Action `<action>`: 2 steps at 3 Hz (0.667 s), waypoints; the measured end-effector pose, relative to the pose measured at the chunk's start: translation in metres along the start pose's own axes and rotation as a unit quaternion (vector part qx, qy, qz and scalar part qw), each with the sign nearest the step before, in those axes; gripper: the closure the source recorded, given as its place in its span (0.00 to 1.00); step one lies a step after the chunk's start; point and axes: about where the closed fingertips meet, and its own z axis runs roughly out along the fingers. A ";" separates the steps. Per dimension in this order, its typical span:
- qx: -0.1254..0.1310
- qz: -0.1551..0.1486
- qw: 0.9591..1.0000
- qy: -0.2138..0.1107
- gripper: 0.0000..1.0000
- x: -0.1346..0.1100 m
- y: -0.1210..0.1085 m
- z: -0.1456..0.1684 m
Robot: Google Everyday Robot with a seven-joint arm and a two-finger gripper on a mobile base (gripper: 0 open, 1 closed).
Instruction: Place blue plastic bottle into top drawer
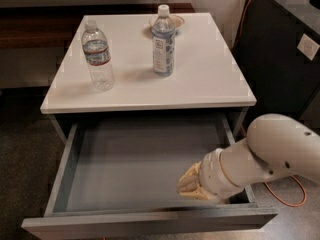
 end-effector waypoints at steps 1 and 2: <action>0.022 -0.009 1.000 -0.004 1.00 -0.011 -0.024 -0.024; 0.039 -0.023 0.999 0.000 0.83 -0.025 -0.049 -0.057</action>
Offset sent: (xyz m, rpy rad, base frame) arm 0.0796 -0.0363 0.1115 -0.0232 -0.1435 -0.0076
